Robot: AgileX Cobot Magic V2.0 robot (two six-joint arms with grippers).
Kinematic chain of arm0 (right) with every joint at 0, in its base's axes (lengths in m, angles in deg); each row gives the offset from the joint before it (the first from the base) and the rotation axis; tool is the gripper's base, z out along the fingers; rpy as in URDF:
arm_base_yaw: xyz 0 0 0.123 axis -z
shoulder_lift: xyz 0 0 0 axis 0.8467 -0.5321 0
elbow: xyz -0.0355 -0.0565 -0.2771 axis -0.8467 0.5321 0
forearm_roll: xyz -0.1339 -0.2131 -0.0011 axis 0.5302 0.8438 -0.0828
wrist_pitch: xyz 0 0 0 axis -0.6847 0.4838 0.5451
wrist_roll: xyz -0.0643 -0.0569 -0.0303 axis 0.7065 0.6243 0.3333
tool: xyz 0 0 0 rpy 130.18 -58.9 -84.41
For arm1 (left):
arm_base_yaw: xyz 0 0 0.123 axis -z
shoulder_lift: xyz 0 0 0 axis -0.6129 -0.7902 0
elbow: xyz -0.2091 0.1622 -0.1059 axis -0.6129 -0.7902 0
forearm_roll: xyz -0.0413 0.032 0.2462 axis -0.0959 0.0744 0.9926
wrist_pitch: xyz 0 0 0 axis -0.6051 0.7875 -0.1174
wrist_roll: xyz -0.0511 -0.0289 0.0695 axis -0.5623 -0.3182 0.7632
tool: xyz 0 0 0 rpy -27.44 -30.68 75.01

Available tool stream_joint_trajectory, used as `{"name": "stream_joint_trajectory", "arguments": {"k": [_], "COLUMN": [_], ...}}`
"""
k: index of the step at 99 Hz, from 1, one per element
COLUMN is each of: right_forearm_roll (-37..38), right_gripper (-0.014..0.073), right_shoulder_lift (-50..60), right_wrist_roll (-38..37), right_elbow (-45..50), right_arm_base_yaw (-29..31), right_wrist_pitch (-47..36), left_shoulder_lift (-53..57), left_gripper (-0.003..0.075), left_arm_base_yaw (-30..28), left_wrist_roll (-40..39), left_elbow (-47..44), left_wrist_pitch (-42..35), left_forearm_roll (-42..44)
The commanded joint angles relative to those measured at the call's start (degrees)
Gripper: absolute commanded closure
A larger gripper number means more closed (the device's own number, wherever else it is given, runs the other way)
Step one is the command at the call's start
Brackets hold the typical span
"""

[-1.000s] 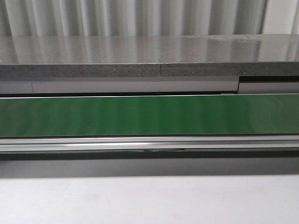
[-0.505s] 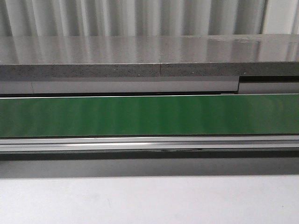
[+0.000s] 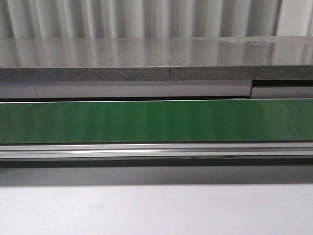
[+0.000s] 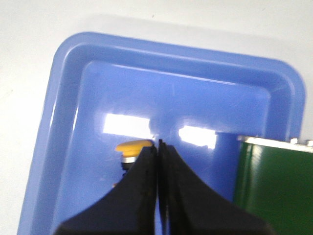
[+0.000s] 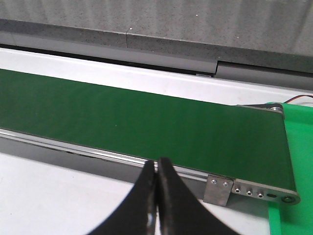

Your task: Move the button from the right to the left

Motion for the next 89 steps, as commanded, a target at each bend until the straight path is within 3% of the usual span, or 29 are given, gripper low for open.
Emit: {"name": "stream_joint_trajectory", "arguments": {"k": [1,54,89], "right_forearm_roll": [-0.4,-0.4,-0.4], "right_gripper": [0.0659,0.0659,0.0659], "right_shoulder_lift": [-0.5,-0.5,-0.5], "right_wrist_roll": [0.2,0.2,0.2], "right_elbow": [-1.4,-1.4,-1.4], "right_arm_base_yaw": [-0.1,-0.1,-0.1], "right_wrist_pitch": [-4.5,-4.5,-4.5], "left_shoulder_lift": [6.3,29.2,44.7], "left_gripper": [0.074,0.074,0.074], "left_arm_base_yaw": [2.9,25.0,31.3], "left_wrist_roll": [-2.8,-6.9,-7.0], "left_elbow": [-0.6,-25.5,-37.9], "left_wrist_pitch": [-4.3,-20.1,-26.2], "left_forearm_roll": [-1.4,-1.7,-4.2]}}
